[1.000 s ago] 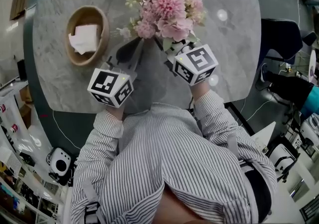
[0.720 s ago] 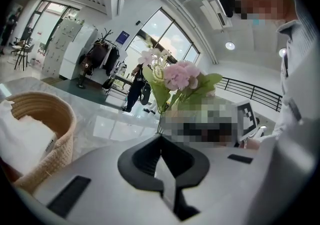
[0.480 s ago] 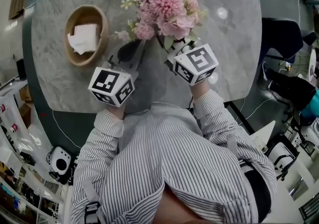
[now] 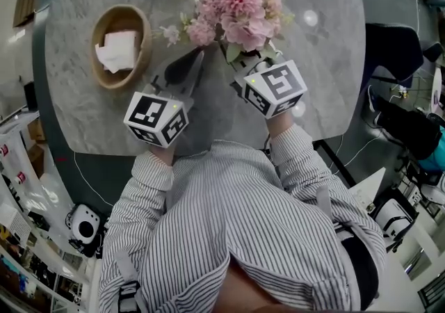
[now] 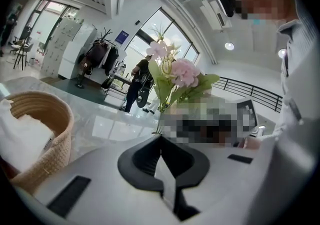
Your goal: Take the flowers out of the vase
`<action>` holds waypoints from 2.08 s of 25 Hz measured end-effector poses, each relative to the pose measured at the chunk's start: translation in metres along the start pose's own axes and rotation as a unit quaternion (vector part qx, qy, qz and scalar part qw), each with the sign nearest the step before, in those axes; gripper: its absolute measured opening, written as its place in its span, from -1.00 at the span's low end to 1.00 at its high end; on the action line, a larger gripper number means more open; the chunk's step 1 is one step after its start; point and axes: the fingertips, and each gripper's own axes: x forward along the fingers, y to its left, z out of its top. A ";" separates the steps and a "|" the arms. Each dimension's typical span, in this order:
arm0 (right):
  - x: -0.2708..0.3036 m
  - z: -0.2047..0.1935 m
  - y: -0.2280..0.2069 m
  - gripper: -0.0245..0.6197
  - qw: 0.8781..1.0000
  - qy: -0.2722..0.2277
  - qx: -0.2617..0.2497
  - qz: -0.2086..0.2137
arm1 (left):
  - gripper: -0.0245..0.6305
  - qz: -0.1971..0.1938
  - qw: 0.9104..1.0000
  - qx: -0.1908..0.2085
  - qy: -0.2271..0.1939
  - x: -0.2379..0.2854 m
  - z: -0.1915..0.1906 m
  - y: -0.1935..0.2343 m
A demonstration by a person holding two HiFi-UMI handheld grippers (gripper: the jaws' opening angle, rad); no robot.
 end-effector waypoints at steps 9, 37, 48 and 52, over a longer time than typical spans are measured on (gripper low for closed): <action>-0.028 0.022 -0.010 -0.85 1.000 -0.023 -0.006 -0.016 | -0.89 -0.001 1.000 0.007 -0.009 0.002 0.000 -0.026; -0.095 0.087 0.025 -0.85 0.991 -0.109 -0.040 -0.060 | -0.89 -0.013 0.997 0.054 -0.055 -0.060 0.015 -0.076; -0.136 0.087 0.051 -0.85 0.991 -0.105 -0.043 -0.064 | -0.89 -0.035 0.993 0.095 -0.064 -0.080 0.023 -0.101; -0.148 0.084 0.059 -0.85 0.993 -0.094 -0.045 -0.058 | -0.89 -0.048 0.991 0.109 -0.067 -0.079 0.026 -0.114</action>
